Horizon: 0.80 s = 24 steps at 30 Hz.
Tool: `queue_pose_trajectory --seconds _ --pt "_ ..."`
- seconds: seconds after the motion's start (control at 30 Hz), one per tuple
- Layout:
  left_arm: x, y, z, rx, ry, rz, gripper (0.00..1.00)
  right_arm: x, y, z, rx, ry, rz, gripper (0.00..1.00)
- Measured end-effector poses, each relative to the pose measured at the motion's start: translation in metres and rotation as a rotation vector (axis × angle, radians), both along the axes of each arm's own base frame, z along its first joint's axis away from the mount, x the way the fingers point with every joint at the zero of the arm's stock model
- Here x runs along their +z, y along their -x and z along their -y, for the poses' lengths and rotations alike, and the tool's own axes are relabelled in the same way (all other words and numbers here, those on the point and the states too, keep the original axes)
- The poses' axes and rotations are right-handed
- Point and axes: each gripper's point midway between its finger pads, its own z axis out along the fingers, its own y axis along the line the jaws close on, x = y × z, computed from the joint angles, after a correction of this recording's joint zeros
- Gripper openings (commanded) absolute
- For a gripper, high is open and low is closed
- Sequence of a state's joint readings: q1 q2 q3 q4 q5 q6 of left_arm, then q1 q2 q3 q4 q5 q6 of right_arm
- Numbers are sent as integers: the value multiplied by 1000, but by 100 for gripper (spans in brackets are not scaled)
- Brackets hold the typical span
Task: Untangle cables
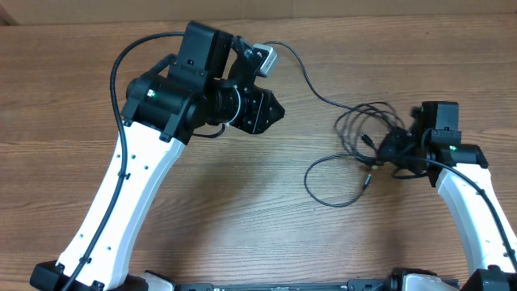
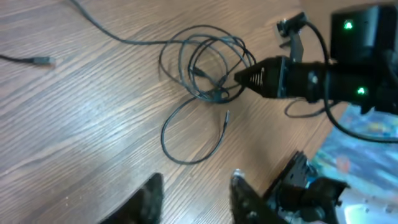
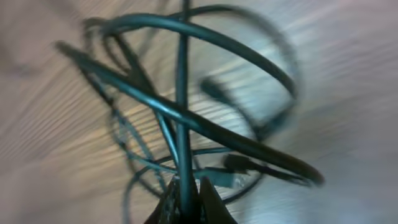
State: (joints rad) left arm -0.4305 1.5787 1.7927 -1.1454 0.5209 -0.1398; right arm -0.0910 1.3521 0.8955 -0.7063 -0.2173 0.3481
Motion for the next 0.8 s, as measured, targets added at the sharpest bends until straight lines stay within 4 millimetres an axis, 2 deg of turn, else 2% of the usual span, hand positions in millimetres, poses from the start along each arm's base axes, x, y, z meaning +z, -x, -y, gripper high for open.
queue_pose_trajectory --seconds 0.13,0.33,0.57,0.8 --pt "-11 -7 0 49 -13 -52 43 10 -3 -25 138 -100 54 4" --pt "-55 -19 11 148 -44 -250 46 19 -3 -45 277 -161 115 4" --pt "-119 -17 47 223 -106 -485 48 24 -3 -52 344 -179 147 4" --pt "-177 -23 76 281 -146 -611 49 25 -2 -53 356 -181 154 4"
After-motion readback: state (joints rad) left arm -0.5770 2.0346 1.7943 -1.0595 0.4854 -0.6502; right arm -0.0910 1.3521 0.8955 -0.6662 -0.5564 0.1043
